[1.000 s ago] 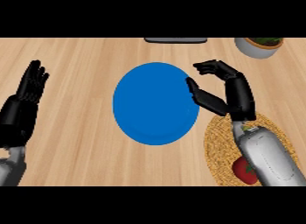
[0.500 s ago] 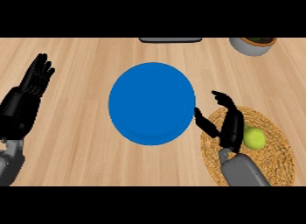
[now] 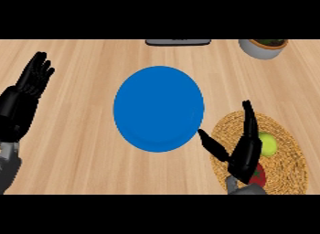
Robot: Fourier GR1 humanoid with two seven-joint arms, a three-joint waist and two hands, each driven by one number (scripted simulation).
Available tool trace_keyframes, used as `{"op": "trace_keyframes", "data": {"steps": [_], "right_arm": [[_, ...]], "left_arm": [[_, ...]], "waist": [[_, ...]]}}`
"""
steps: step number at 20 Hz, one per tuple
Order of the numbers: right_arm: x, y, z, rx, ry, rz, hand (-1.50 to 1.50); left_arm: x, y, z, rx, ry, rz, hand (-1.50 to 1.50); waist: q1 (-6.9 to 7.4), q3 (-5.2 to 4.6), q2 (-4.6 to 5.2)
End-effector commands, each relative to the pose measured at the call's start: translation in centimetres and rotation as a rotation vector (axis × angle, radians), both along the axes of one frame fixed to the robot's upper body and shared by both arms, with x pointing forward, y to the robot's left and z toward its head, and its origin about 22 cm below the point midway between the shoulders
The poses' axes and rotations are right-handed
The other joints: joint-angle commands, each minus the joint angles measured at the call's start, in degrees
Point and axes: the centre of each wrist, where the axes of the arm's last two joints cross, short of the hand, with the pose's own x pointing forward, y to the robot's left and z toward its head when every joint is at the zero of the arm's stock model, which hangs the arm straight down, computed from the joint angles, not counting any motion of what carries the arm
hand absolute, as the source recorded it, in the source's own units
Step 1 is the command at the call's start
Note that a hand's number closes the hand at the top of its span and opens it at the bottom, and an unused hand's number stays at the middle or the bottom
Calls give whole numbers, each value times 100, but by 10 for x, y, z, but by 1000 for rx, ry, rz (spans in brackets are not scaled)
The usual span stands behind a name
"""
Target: Pick the tomato from the placemat and place it in the plate
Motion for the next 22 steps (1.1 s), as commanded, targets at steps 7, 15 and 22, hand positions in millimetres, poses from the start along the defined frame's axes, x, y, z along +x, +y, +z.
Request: {"op": "trace_keyframes", "data": {"steps": [7, 15, 22], "right_arm": [[-17, -56, 2, -131, 584, -121, -150], [-12, -31, 55, -120, 1036, -108, -150], [-5, -18, 93, -146, 1146, -170, -150]], "left_arm": [[1, 5, 2, 19, 10, 17, 0], [-4, -6, 1, -2, 10, -21, 0], [4, -17, 1, 4, -4, -25, 0]], "waist": [[-106, -58, -13], [67, -20, -30], [80, 11, 29]]}}
